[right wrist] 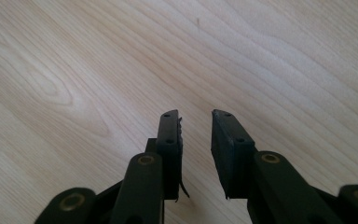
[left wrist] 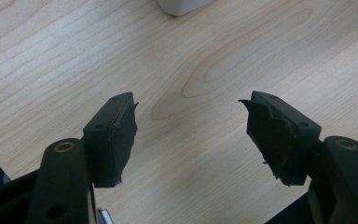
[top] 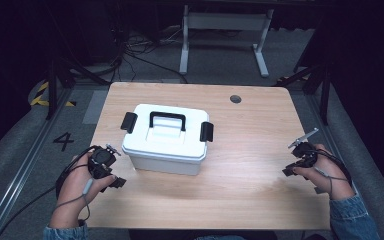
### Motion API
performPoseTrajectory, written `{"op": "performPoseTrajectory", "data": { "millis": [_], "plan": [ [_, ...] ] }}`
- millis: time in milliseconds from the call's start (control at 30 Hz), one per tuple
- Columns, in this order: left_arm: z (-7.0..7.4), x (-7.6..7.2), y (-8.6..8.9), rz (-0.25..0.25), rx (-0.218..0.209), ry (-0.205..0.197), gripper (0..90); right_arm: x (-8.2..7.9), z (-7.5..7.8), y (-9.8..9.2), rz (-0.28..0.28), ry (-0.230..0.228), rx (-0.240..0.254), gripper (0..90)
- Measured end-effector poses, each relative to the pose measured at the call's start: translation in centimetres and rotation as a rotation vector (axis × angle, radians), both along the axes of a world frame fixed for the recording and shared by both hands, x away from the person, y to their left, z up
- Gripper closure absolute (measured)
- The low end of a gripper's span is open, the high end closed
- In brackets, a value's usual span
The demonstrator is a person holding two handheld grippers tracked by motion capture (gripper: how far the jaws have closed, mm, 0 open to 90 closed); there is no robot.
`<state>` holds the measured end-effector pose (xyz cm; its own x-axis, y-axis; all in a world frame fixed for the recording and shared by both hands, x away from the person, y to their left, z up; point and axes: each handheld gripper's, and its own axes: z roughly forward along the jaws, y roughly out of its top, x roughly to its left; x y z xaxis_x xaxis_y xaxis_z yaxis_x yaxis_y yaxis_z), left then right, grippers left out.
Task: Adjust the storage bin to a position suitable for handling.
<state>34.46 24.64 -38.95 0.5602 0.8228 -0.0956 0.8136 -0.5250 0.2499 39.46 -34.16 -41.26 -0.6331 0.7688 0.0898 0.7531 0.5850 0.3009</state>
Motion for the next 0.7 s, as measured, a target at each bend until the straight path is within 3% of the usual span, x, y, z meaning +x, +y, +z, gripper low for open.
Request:
{"op": "performPoseTrajectory", "data": {
  "millis": [67,100,167,433,700],
  "plan": [
    [0.14,0.17,0.08,-0.031,0.016,-0.022,33.4,-0.07,0.12,0.08,-0.004,-0.004,0.016,73.6],
    [0.10,0.02,-0.12,-0.016,-0.012,0.002,33.0,-0.14,0.20,0.12,0.002,-0.008,0.025,73.7],
    [0.16,0.01,-0.27,-0.026,-0.015,0.008,32.9,-0.14,0.18,0.11,0.005,-0.013,0.031,73.6],
    [0.10,0.04,-0.18,-0.028,-0.021,0.004,32.0,-0.44,0.58,0.00,0.002,-0.064,0.051,67.9],
    [0.13,0.05,-0.13,-0.041,-0.021,-0.008,31.4,-0.62,0.79,0.60,0.032,-0.068,0.093,68.6]
  ]
}}
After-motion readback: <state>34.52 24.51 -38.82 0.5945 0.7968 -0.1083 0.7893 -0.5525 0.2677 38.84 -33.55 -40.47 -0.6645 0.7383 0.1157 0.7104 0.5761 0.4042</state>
